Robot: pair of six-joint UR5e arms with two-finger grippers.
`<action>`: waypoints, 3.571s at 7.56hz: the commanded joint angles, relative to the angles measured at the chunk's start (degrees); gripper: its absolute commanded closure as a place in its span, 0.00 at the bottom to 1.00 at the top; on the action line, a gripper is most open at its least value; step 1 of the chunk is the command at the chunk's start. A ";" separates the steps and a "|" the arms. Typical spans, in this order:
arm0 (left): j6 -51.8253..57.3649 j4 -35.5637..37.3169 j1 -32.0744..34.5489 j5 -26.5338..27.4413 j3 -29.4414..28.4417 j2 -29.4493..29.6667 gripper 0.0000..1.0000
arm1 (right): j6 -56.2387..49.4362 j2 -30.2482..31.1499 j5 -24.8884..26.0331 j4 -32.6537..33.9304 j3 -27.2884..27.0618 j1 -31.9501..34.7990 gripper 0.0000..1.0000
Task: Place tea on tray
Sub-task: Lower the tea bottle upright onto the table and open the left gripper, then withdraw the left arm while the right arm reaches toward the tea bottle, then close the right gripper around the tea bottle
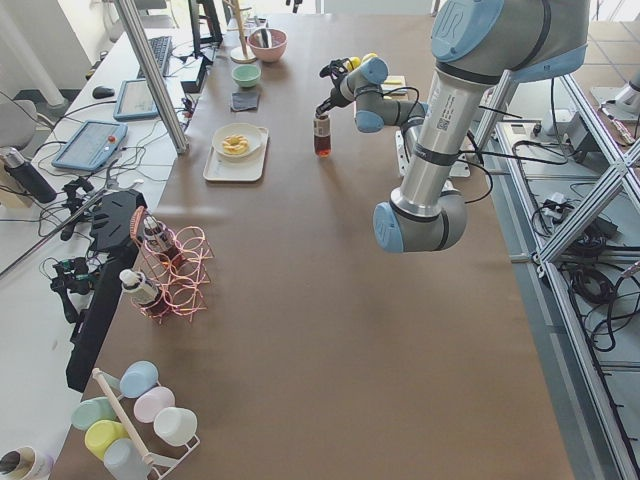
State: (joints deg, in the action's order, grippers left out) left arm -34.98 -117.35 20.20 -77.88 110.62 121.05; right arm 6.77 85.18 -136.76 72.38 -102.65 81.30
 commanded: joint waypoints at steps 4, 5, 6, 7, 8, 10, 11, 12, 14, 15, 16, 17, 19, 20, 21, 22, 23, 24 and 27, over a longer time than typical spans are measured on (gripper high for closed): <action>-0.53 -0.25 -1.04 1.50 0.47 -0.46 0.03 | 0.09 -0.45 0.00 0.04 0.00 -0.17 0.00; -0.62 -0.25 -0.69 1.33 1.34 -0.46 0.03 | 0.17 -0.45 0.00 0.04 -0.01 -0.52 0.00; -0.62 -0.08 0.27 0.89 3.27 -0.64 0.03 | 0.26 -0.80 0.00 0.04 -0.01 -0.79 0.00; -0.71 -0.07 2.10 0.54 4.85 -3.34 0.03 | 0.26 -1.15 0.00 0.04 0.08 -1.75 0.00; -0.79 0.01 5.43 -1.90 6.17 -6.84 0.03 | 1.22 -2.20 0.00 0.12 0.08 -2.45 0.00; -2.36 0.01 20.24 -21.06 6.63 -15.54 0.03 | 3.76 -3.70 0.09 -0.31 -0.44 -4.82 0.00; -4.38 0.10 29.19 -33.53 5.76 -19.93 0.02 | 6.13 -5.27 0.26 -1.97 -0.79 -6.49 0.00; -3.18 -0.42 39.63 -44.00 5.40 -25.98 0.02 | 9.54 -6.07 0.61 -7.29 -1.14 -9.72 0.00; 6.52 -0.43 48.24 -46.30 4.27 -38.62 0.00 | 18.41 -9.57 2.36 -17.76 -1.15 -16.31 0.00; 13.20 -0.16 52.35 -46.39 -0.27 -40.96 0.00 | 21.33 -11.94 5.68 -20.24 -1.41 -20.61 0.00; 19.01 -0.16 55.62 -46.57 -4.75 -41.85 0.00 | 23.53 -15.01 10.32 -20.70 -2.02 -25.79 0.00; 22.29 -0.25 58.26 -46.57 -6.54 -43.17 0.00 | 25.99 -17.91 17.07 -20.71 -2.55 -31.67 0.00; 27.03 -0.95 60.73 -46.48 -10.39 -44.50 0.00 | 28.55 -22.22 28.08 -20.71 -5.27 -42.14 0.00; 29.50 -0.87 61.88 -46.57 -12.43 -44.24 0.00 | 28.56 -23.90 34.48 -20.71 -5.45 -47.41 0.00; 29.53 -0.87 62.15 -46.48 -12.88 -44.32 0.00 | 28.48 -24.00 41.41 -20.71 -6.50 -52.68 0.00; 29.53 -0.87 62.15 -46.48 -13.06 -44.41 0.00 | 28.47 -24.01 45.49 -20.71 -6.94 -56.30 0.00; 29.53 -0.87 62.15 -46.57 -13.06 -44.41 0.00 | 28.47 -23.22 47.01 -20.71 -6.86 -57.99 0.00; 29.53 -0.87 62.15 -46.57 -13.06 -44.41 0.00 | 28.47 -22.87 48.15 -20.79 -6.77 -58.70 0.00; 29.53 -0.87 62.15 -46.57 -12.97 -44.41 0.00 | 28.47 -22.86 54.12 -20.79 -5.20 -60.29 0.00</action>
State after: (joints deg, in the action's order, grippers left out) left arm -5.45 -118.21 82.35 -124.45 97.57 76.64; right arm 35.24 62.36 -85.51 51.60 -108.90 21.88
